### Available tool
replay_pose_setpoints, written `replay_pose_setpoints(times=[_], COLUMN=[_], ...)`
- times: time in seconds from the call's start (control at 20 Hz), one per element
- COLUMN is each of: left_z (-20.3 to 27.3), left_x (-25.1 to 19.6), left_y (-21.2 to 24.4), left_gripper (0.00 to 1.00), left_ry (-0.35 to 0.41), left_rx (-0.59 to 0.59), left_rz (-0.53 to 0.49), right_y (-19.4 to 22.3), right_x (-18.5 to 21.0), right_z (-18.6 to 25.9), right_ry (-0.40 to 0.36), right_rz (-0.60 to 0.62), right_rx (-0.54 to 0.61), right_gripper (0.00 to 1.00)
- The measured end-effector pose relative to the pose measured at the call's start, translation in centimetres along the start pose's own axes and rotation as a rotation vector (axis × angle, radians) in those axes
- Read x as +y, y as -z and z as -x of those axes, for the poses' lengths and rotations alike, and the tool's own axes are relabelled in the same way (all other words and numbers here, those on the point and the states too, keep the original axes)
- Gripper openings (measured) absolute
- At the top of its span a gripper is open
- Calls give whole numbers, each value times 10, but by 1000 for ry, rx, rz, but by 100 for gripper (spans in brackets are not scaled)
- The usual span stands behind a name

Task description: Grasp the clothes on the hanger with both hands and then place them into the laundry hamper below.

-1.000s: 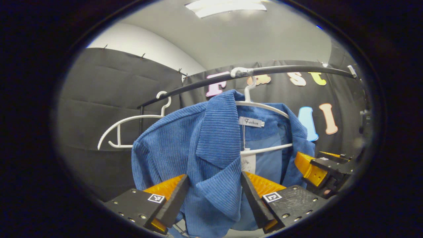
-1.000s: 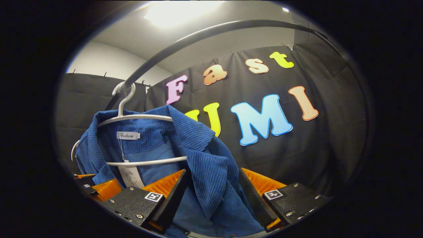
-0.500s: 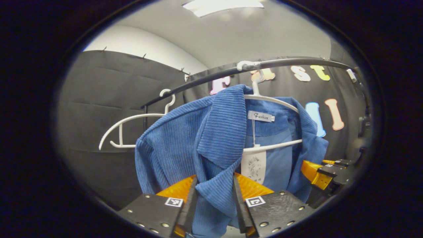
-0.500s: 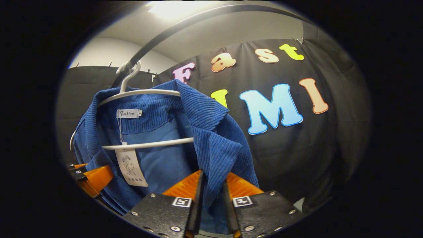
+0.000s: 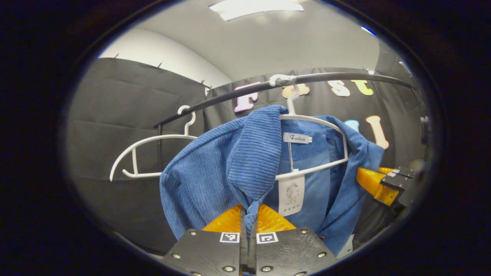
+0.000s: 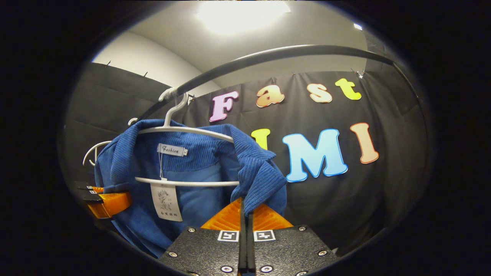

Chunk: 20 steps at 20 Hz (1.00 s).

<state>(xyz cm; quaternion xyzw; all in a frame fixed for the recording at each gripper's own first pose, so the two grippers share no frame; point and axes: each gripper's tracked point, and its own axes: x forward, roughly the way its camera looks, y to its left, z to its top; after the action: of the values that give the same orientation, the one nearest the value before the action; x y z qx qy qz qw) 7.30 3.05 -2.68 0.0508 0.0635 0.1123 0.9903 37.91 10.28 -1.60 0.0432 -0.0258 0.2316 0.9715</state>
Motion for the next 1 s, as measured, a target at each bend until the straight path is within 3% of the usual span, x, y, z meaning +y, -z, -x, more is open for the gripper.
replay_pose_setpoints(times=[0.1,0.55,0.9,0.95,1.0], left_z=[6,48,58,56,54], left_x=[7,50,91,95,100], left_y=[-7,-65,-110,-114,-117], left_gripper=[5,5,5,0,5], left_ry=[10,5,-42,-46,-48], left_rx=[-9,-79,-142,-144,-143], left_rz=[-15,-85,-106,-107,-99], right_y=[-15,-73,-89,-91,-93], right_x=[-4,-28,-54,-57,-60], right_z=[5,11,1,-1,-3], right_ry=[21,95,136,145,150], right_rz=[-3,10,46,48,52], right_rx=[-35,-150,-183,-187,-192], right_gripper=[0,0,0,0,0])
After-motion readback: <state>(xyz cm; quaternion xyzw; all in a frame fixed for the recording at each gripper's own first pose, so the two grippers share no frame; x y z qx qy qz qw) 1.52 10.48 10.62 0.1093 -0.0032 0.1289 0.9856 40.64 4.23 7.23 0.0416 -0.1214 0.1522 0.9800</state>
